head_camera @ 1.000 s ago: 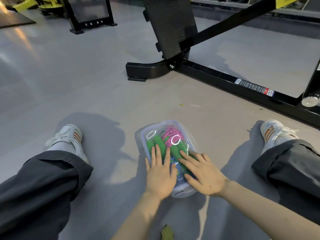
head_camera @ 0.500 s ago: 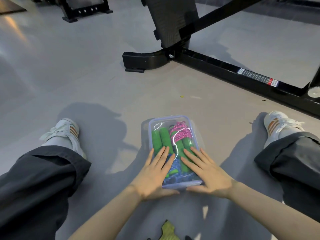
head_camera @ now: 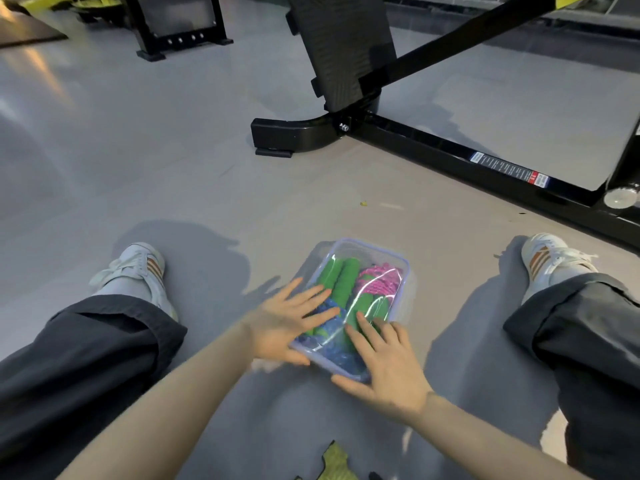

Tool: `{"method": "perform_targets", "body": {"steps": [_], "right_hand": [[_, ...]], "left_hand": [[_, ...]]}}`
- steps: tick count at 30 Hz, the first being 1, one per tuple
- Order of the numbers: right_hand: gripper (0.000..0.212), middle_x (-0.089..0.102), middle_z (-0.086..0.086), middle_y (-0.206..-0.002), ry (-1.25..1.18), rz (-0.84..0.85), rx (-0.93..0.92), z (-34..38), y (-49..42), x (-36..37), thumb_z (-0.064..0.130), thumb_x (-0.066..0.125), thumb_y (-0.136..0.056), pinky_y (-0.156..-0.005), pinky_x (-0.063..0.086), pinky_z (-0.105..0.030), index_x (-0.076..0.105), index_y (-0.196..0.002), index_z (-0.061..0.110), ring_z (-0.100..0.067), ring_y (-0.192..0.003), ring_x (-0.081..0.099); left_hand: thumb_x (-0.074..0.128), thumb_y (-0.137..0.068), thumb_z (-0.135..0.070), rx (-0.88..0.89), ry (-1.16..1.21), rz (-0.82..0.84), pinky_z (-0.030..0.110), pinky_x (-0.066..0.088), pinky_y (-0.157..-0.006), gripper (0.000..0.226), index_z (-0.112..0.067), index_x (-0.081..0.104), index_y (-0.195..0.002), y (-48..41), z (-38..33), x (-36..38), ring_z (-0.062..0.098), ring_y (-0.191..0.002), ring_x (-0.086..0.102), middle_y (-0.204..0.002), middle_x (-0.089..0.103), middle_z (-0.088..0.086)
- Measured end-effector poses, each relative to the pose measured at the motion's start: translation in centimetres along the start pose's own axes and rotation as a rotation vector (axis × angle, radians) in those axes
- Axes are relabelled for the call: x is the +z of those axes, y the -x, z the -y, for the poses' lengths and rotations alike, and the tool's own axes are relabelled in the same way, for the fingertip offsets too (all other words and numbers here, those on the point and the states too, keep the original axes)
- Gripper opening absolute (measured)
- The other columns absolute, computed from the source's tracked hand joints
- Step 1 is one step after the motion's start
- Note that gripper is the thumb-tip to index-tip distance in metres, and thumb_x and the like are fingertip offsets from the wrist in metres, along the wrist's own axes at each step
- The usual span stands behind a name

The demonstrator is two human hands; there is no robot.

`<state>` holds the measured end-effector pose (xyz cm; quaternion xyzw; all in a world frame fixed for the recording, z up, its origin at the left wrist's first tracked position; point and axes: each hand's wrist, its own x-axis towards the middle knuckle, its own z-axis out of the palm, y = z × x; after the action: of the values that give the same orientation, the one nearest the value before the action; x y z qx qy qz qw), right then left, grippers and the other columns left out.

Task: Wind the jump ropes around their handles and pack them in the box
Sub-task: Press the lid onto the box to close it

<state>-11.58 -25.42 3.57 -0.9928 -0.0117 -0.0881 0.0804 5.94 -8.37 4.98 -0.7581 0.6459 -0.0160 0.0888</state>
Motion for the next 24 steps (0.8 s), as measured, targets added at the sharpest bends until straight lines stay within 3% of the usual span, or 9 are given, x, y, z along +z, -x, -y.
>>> {"method": "perform_targets", "body": {"steps": [3, 5, 8, 10, 12, 15, 17, 21, 24], "right_hand": [[0.060, 0.063, -0.005, -0.124, -0.099, 0.030, -0.169, 1.4, -0.5, -1.2, 0.060, 0.028, -0.093, -0.084, 0.032, -0.029, 0.058, -0.119, 0.014, -0.017, -0.091, 0.048], [0.051, 0.058, -0.002, -0.130, -0.133, 0.097, -0.283, 0.1, -1.5, -1.9, 0.051, 0.031, -0.096, -0.090, 0.034, -0.030, 0.054, -0.124, 0.016, -0.017, -0.102, 0.050], [0.060, 0.037, -0.006, -0.149, -0.066, 0.143, -0.213, -3.4, -2.5, -2.4, 0.059, 0.025, -0.095, -0.113, 0.023, -0.041, 0.045, -0.137, 0.020, -0.029, -0.133, 0.039], [0.073, 0.017, -0.003, -0.156, -0.049, 0.202, -0.164, -5.5, -2.3, -2.4, 0.069, 0.021, -0.089, -0.117, -0.002, -0.034, 0.026, -0.147, 0.025, -0.029, -0.144, 0.016], [0.076, 0.009, 0.000, -0.157, -0.002, 0.268, -0.218, -7.0, -2.1, -2.3, 0.073, 0.025, -0.087, -0.115, -0.007, -0.032, 0.014, -0.149, 0.030, -0.028, -0.145, 0.009], [0.077, 0.016, 0.002, -0.157, 0.126, 0.343, -0.383, -9.0, -3.5, -3.5, 0.073, 0.028, -0.087, -0.114, 0.017, -0.037, 0.012, -0.150, 0.032, -0.029, -0.140, 0.026], [0.076, 0.019, 0.002, -0.157, 0.191, 0.357, -0.505, -10.2, -4.6, -4.0, 0.072, 0.030, -0.087, -0.111, 0.024, -0.037, 0.014, -0.150, 0.033, -0.029, -0.136, 0.031], [0.075, 0.009, -0.010, -0.158, 0.078, 0.313, -0.476, -10.6, -4.0, -2.4, 0.069, 0.035, -0.088, -0.116, 0.002, -0.040, 0.013, -0.150, 0.032, -0.029, -0.145, 0.001], [0.078, 0.005, -0.011, -0.158, 0.034, 0.272, -0.401, -10.1, -3.4, -1.2, 0.069, 0.034, -0.089, -0.116, 0.001, -0.040, 0.010, -0.151, 0.029, -0.029, -0.146, 0.000]], "left_hand": [[0.071, -0.061, -0.034, 0.011, -0.060, -0.020, 0.061, 0.041, -0.094, 0.072, -0.033, 0.058, -0.132, 1.7, 3.2, -1.1, 0.037, -0.124, 0.053, -0.138, 0.052, 0.017], [0.059, -0.056, -0.018, -0.041, -0.048, -0.057, 0.063, 0.043, -0.089, 0.070, -0.032, 0.065, -0.124, 2.1, 2.4, -1.1, 0.036, -0.117, 0.058, -0.131, 0.059, 0.016], [0.037, -0.073, -0.030, -0.241, 0.107, -0.127, 0.052, 0.032, -0.105, 0.054, -0.022, 0.071, -0.114, 0.7, -2.4, -1.7, 0.027, -0.117, 0.060, -0.128, 0.062, 0.010], [0.006, -0.081, -0.060, -0.472, 0.294, -0.156, 0.048, 0.002, -0.117, 0.083, -0.020, 0.036, -0.147, -0.6, -6.0, -2.0, 0.023, -0.145, 0.021, -0.156, 0.018, 0.005], [-0.018, -0.071, -0.081, -0.607, 0.413, -0.008, 0.051, -0.010, -0.116, 0.101, -0.026, 0.004, -0.153, -1.0, -8.2, -0.7, 0.023, -0.145, -0.013, -0.154, -0.015, 0.006], [-0.005, -0.079, -0.083, -0.579, 0.289, -0.033, 0.057, 0.002, -0.111, 0.086, -0.036, 0.006, -0.150, -1.0, -8.7, -0.6, 0.034, -0.146, -0.002, -0.157, 0.002, 0.021], [-0.002, -0.067, -0.089, -0.521, 0.315, 0.027, 0.058, -0.011, -0.112, 0.090, -0.045, -0.019, -0.143, -0.6, -8.4, 0.0, 0.030, -0.142, -0.027, -0.153, -0.026, 0.016], [0.010, -0.067, -0.094, -0.451, 0.240, -0.037, 0.060, -0.007, -0.109, 0.100, -0.041, -0.002, -0.151, -0.7, -7.5, 0.7, 0.031, -0.145, -0.016, -0.158, -0.004, 0.021], [0.010, -0.066, -0.093, -0.352, 0.230, 0.026, 0.062, -0.013, -0.111, 0.098, -0.043, -0.012, -0.148, -0.7, -5.7, 1.3, 0.036, -0.143, -0.020, -0.156, -0.017, 0.018]]}}
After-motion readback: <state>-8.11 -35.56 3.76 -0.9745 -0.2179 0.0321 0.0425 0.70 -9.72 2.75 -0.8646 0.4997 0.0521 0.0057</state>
